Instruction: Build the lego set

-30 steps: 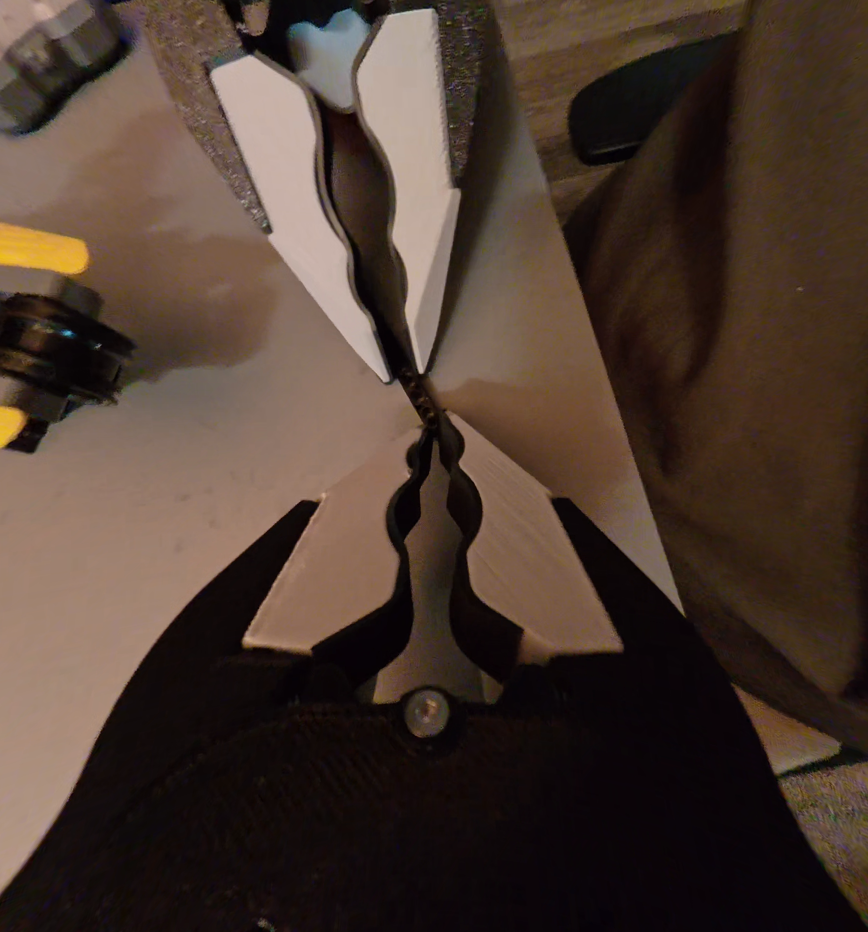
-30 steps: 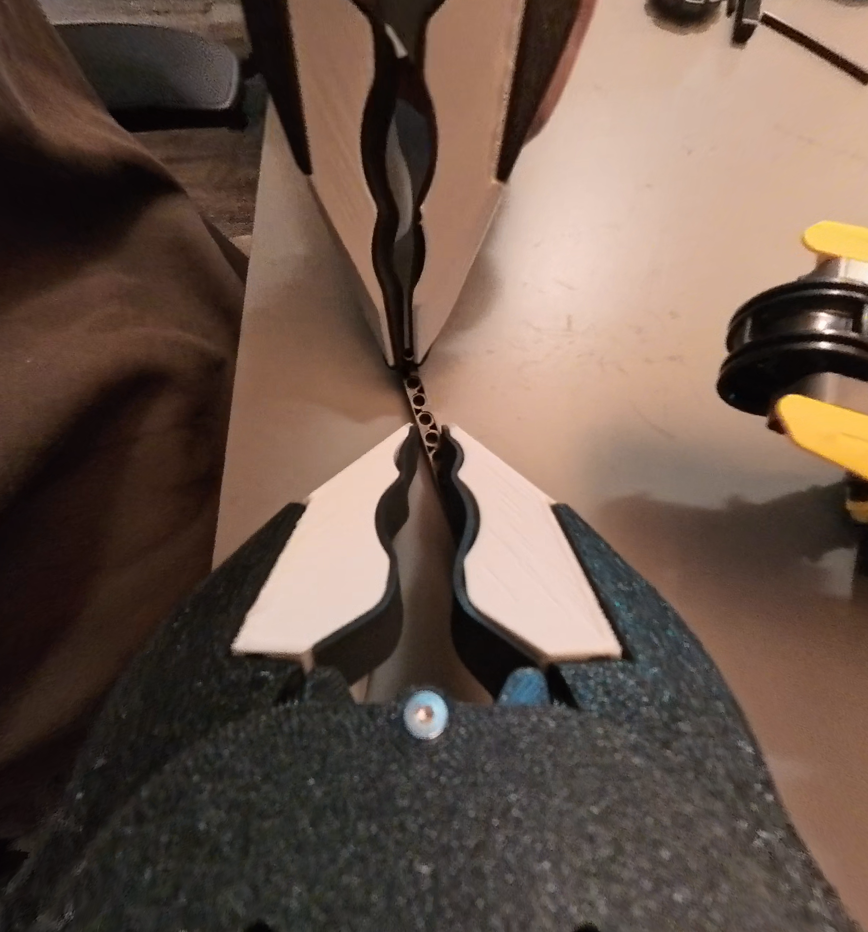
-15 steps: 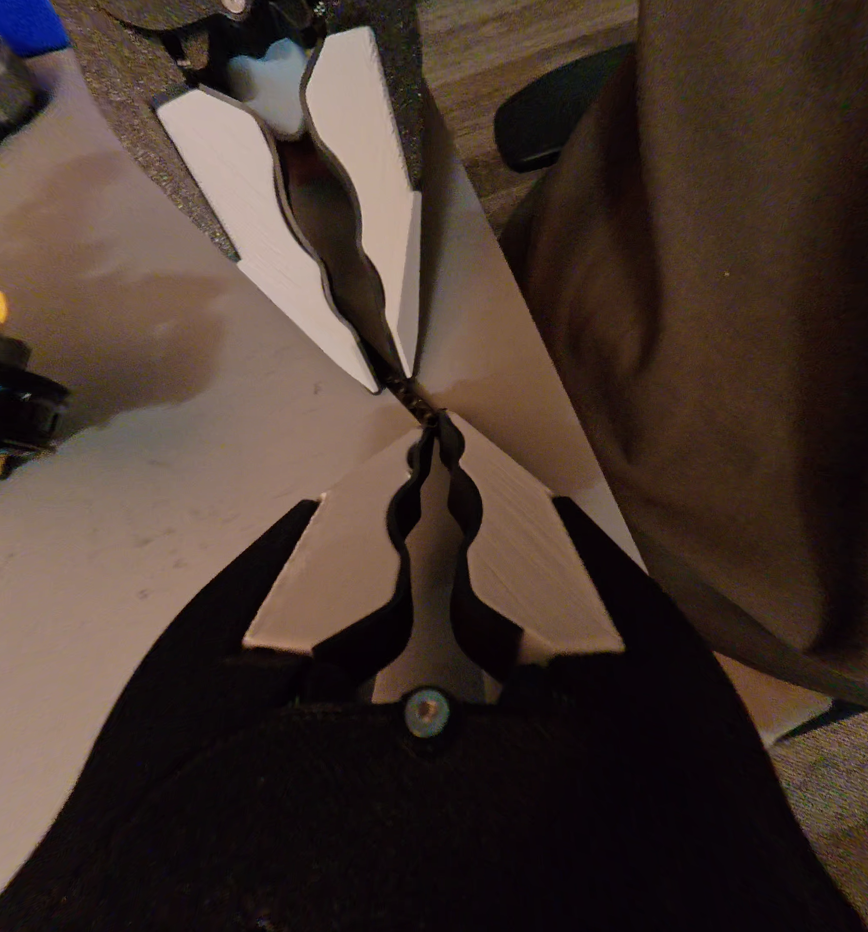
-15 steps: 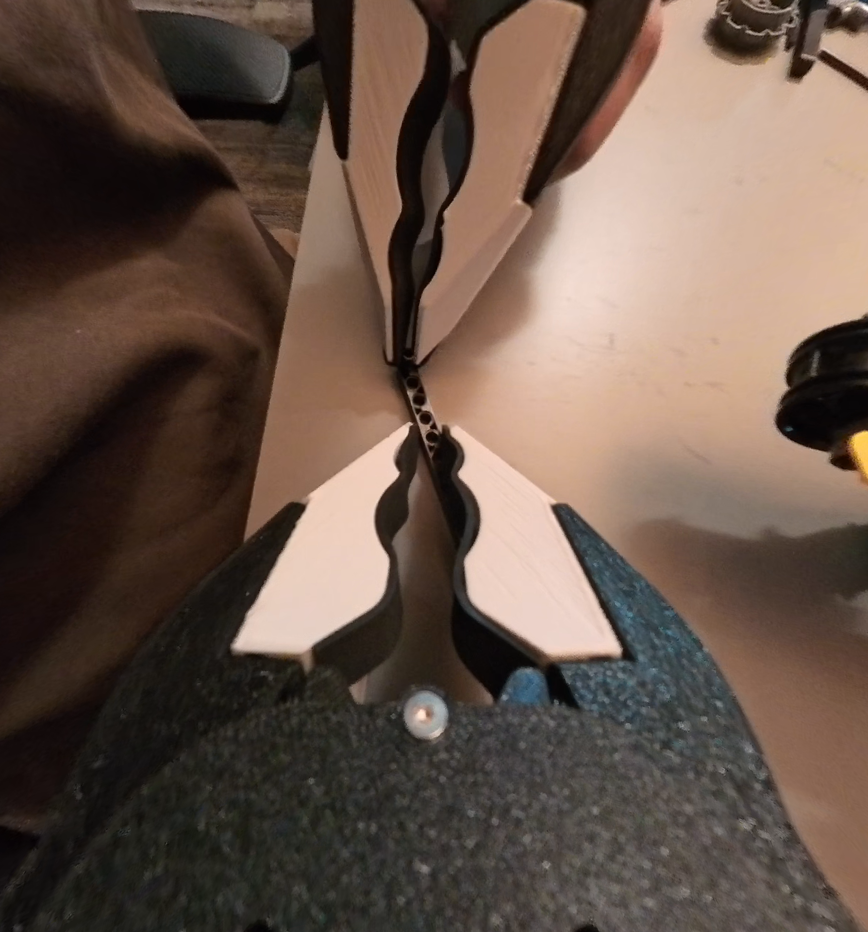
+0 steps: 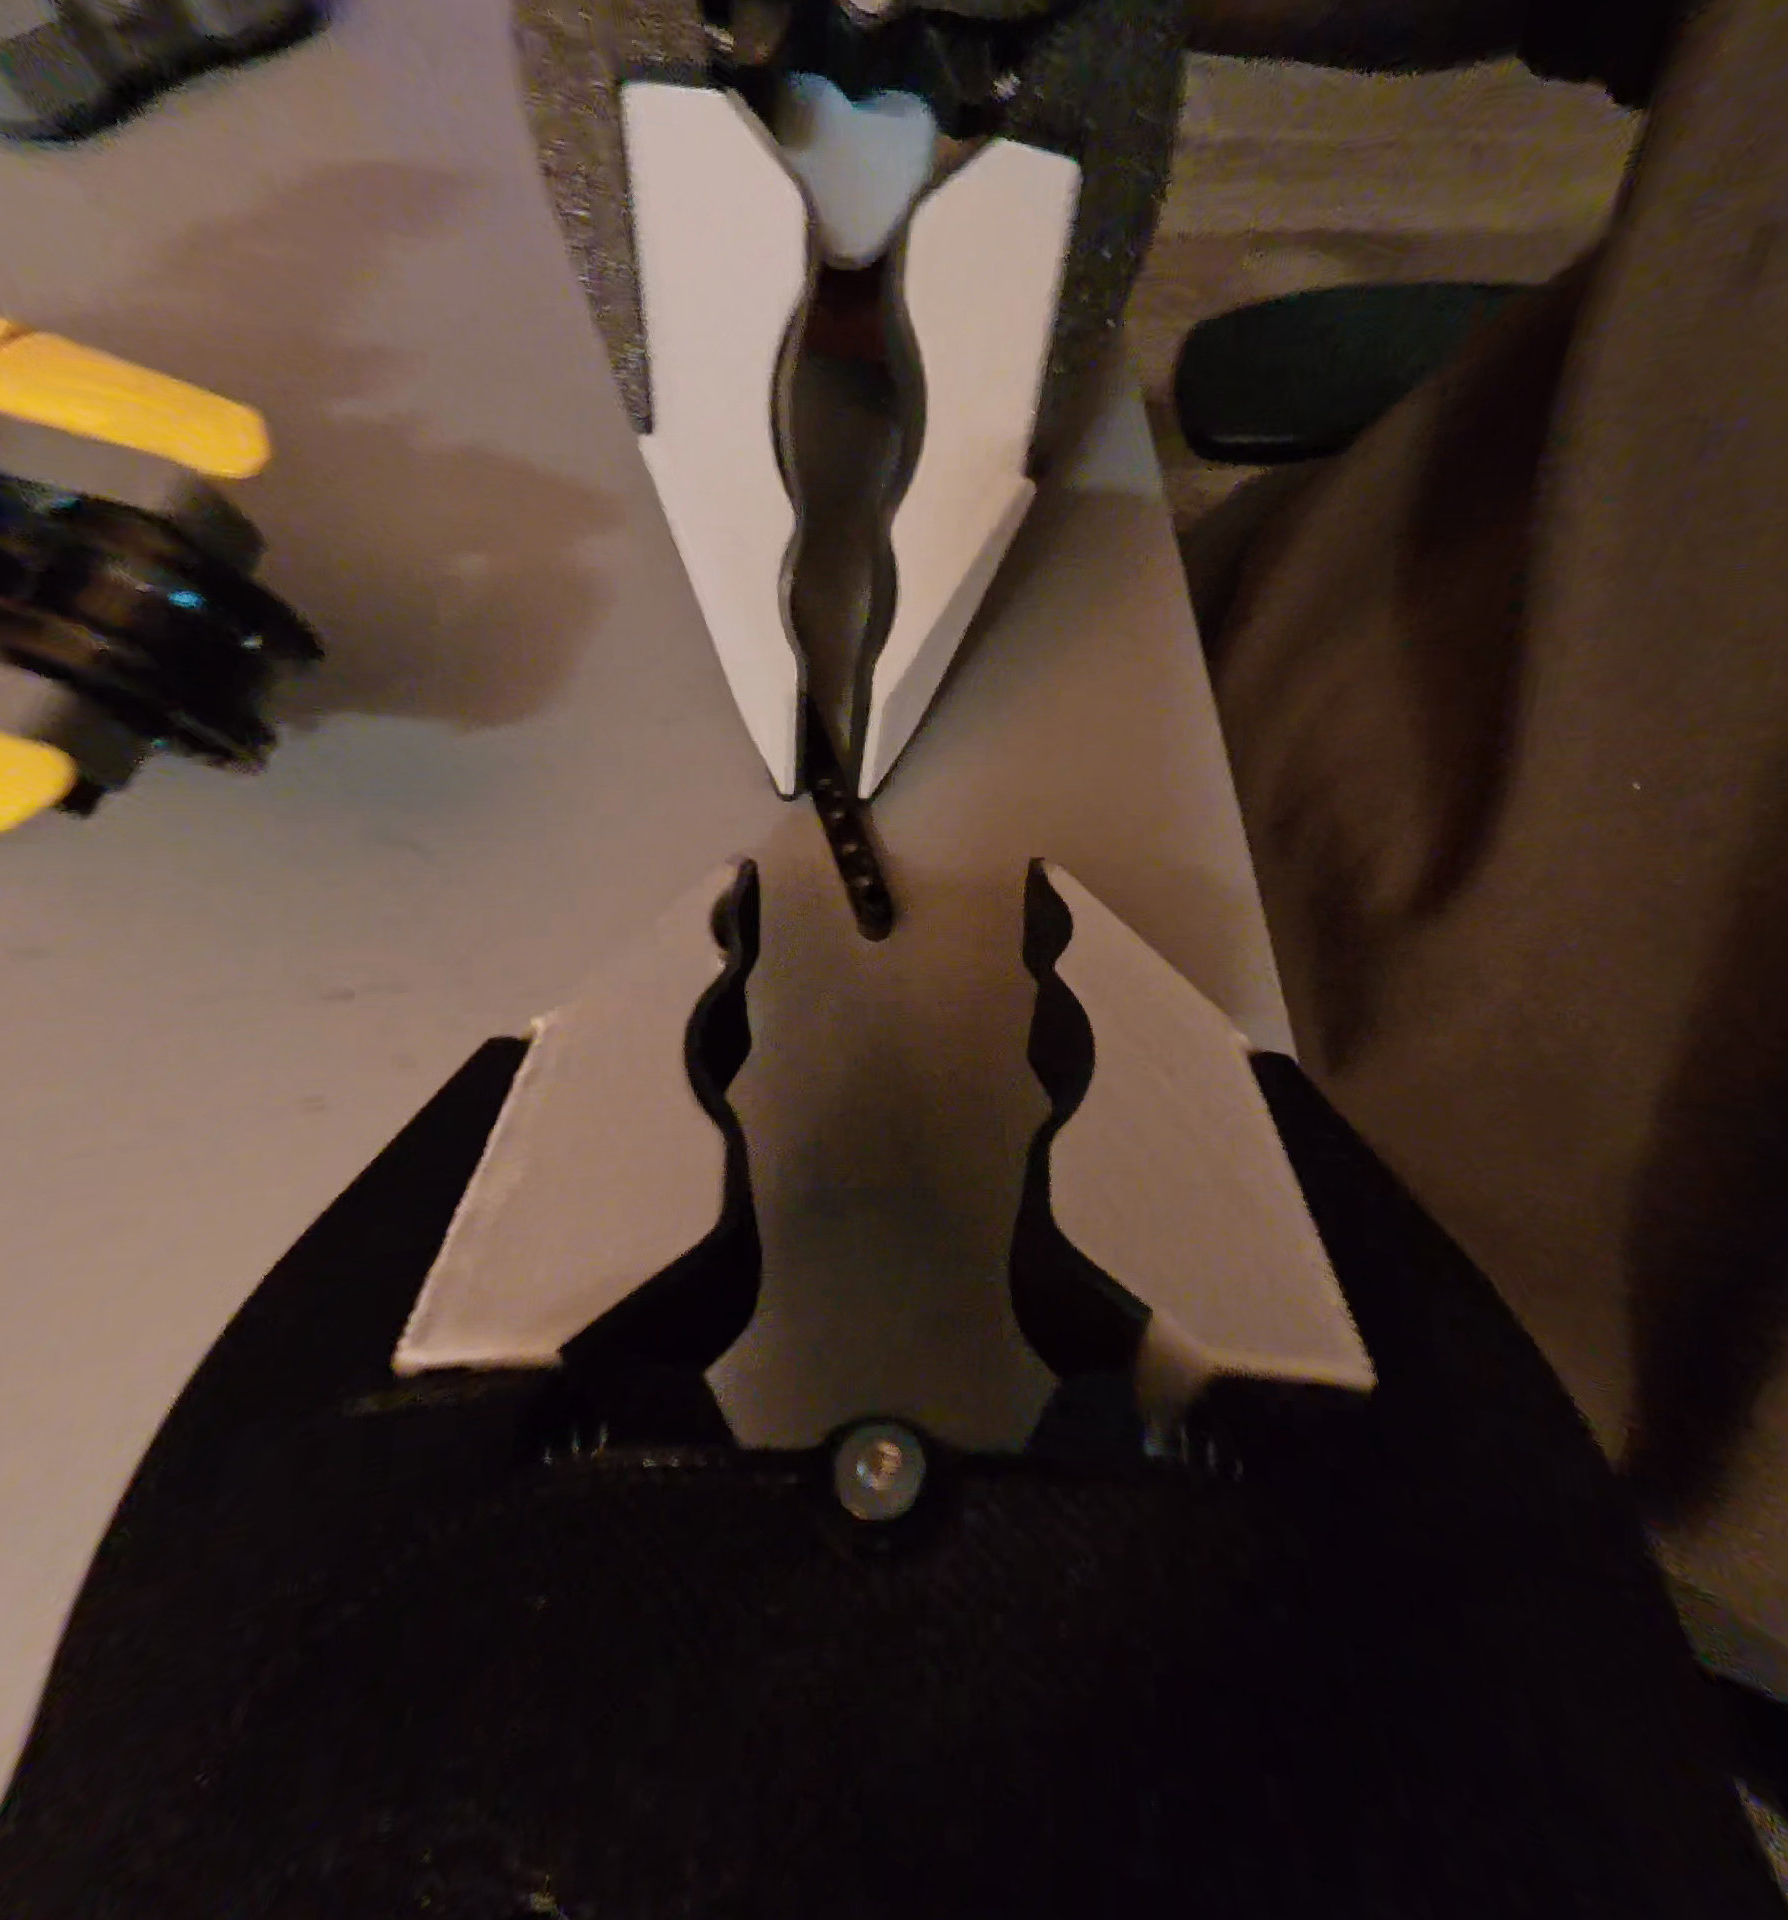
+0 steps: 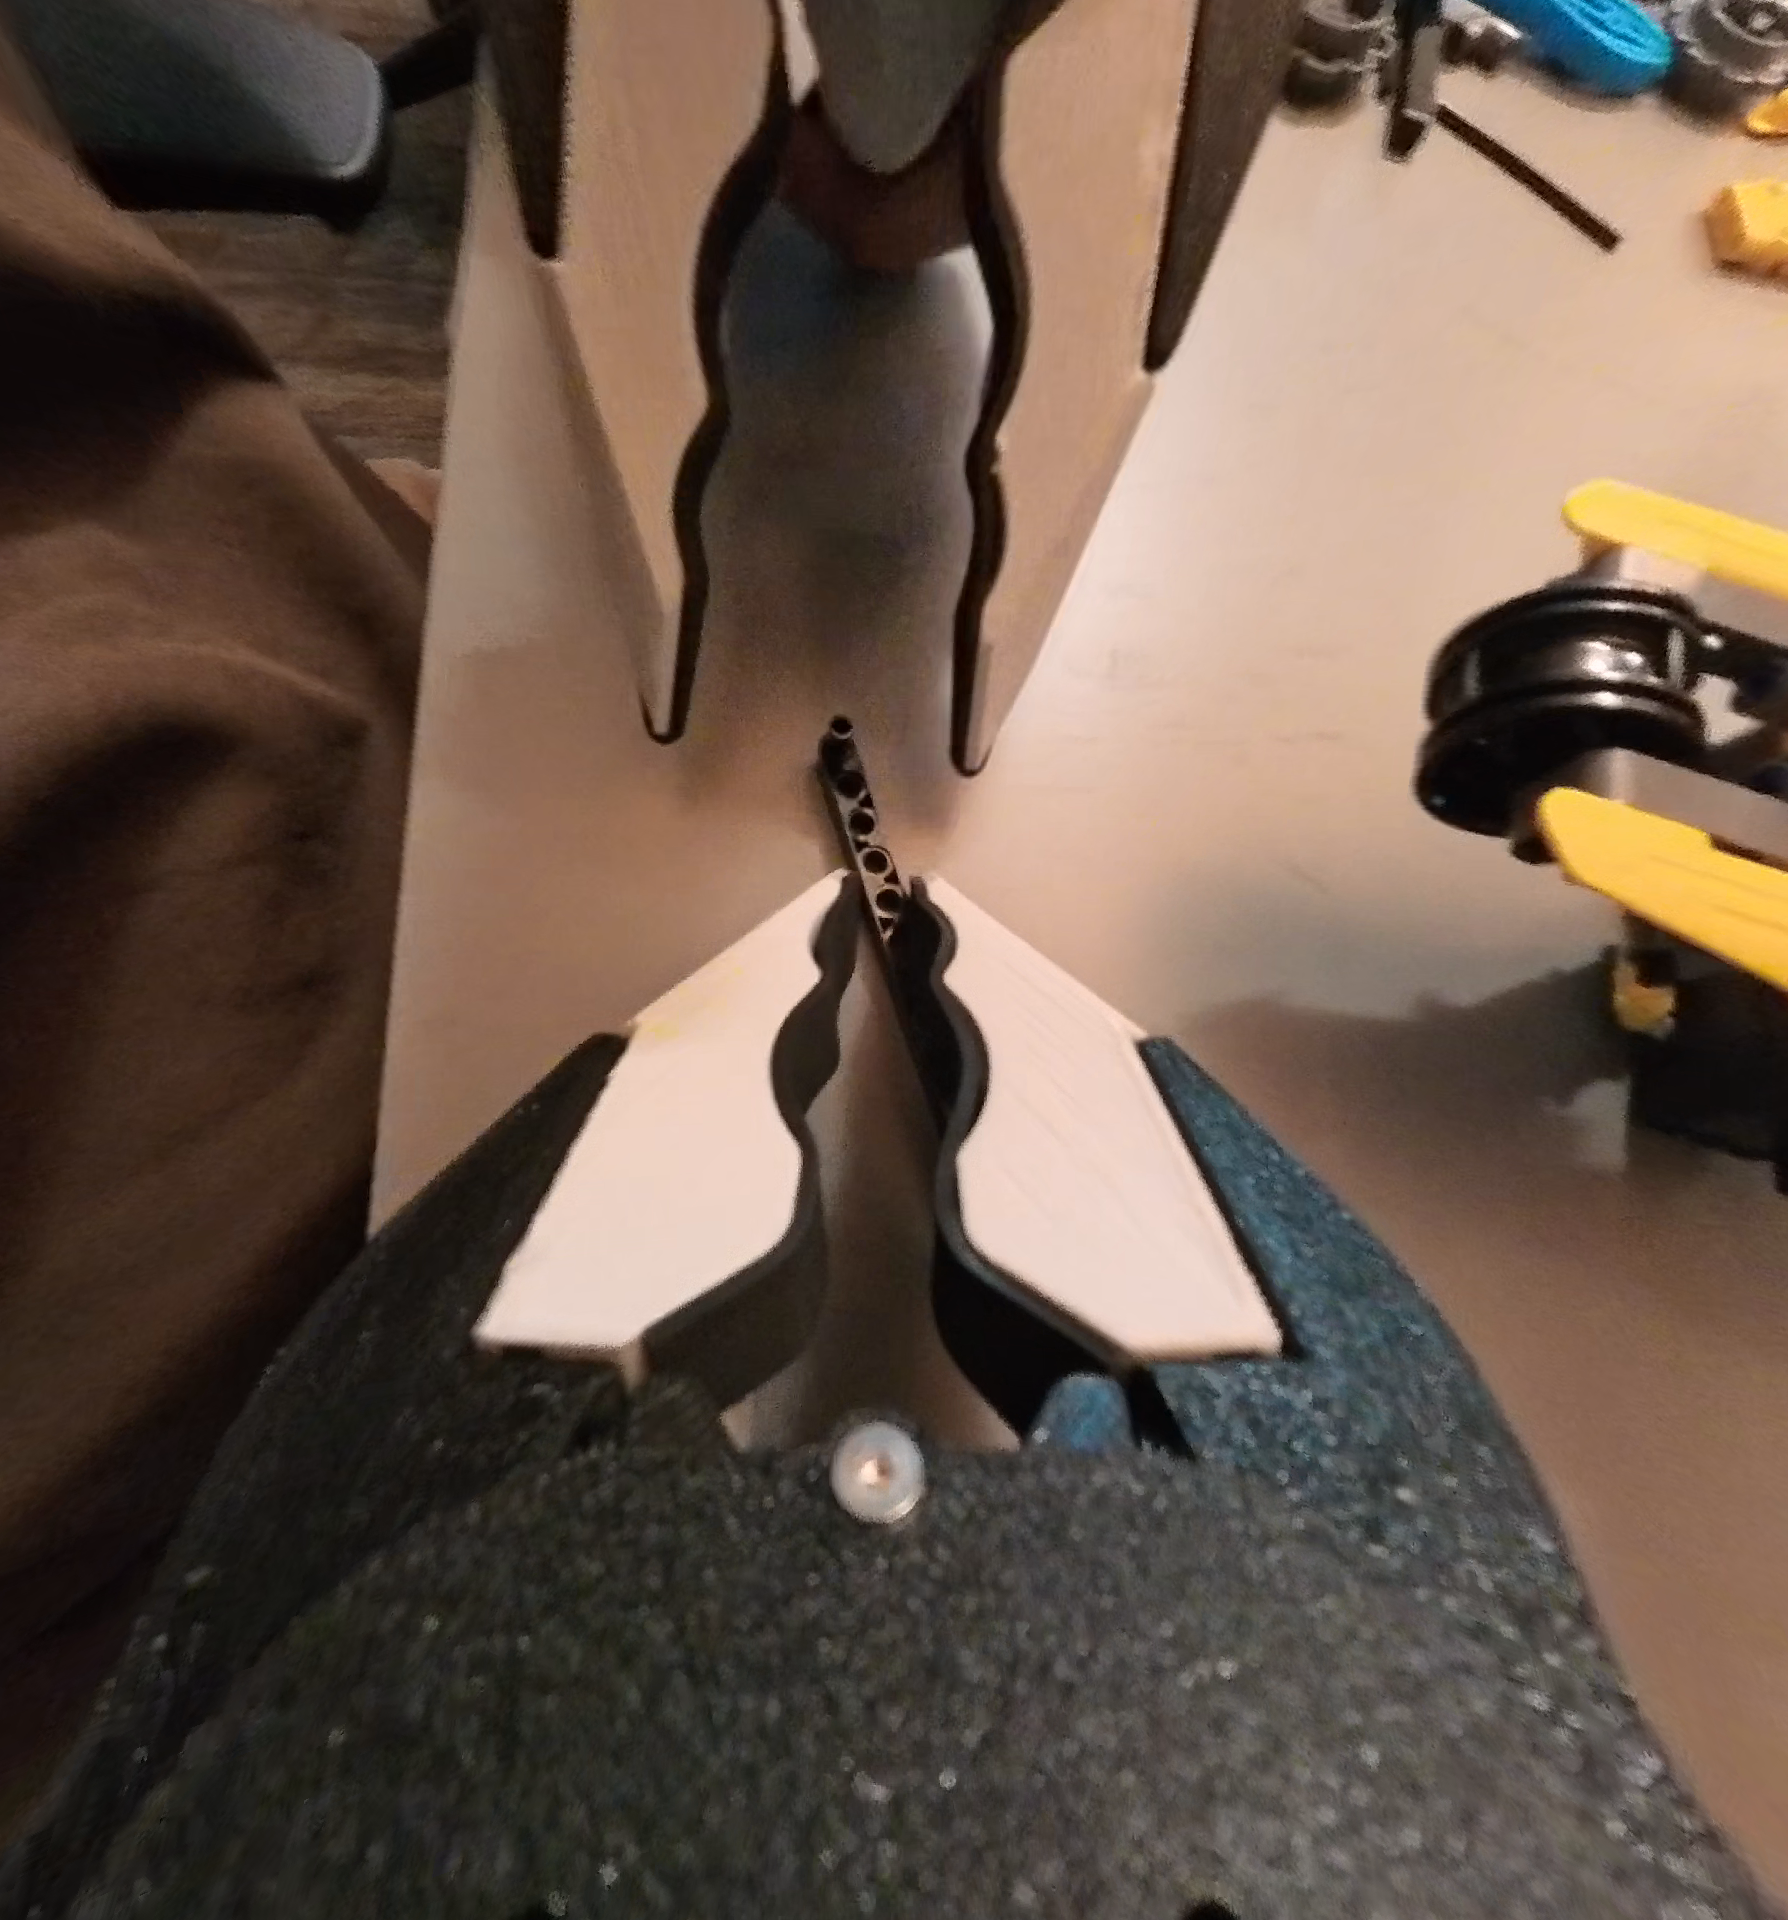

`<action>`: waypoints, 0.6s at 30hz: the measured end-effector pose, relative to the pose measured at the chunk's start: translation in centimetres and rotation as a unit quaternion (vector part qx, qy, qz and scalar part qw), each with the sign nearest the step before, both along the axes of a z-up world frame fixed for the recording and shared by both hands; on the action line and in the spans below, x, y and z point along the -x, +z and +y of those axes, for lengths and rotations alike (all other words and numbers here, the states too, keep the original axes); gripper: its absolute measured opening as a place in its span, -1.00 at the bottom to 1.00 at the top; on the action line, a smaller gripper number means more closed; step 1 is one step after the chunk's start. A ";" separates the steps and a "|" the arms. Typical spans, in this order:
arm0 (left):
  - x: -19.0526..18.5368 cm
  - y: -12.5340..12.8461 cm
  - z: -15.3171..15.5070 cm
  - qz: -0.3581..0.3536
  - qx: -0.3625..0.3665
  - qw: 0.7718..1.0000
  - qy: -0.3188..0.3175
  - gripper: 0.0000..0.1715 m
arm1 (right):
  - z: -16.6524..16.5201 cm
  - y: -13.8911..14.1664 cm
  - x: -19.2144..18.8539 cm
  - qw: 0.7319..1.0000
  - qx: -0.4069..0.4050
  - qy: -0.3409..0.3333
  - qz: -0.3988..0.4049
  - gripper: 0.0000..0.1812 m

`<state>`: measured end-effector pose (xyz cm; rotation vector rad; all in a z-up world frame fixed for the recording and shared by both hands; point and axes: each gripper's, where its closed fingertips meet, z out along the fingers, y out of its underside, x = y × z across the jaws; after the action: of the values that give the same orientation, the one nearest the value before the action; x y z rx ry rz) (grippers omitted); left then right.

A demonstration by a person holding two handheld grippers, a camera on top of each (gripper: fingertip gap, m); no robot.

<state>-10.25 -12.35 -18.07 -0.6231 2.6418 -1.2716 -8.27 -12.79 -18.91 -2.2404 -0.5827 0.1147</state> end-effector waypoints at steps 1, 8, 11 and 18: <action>-0.4 0.1 0.2 -0.002 0.004 1.000 0.012 -0.41 | 0.1 0.0 -0.2 1.000 0.001 -0.009 0.003 -0.90; -1.6 0.8 0.8 -0.020 0.019 0.998 0.053 -0.40 | -0.7 3.4 -1.3 0.997 -0.062 -0.017 0.038 -0.62; -1.8 0.8 0.9 -0.036 0.009 0.997 0.062 -0.39 | -2.3 5.7 -4.9 0.991 -0.097 -0.064 0.060 -0.61; -2.6 0.9 1.5 -0.066 -0.002 0.993 0.097 -0.39 | -3.7 4.7 -10.6 0.969 -0.121 -0.174 0.127 -0.60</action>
<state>-7.61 -10.87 -17.13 -0.7457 2.4114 -1.2068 2.31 -16.50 -14.20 -2.0142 -0.0566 0.1401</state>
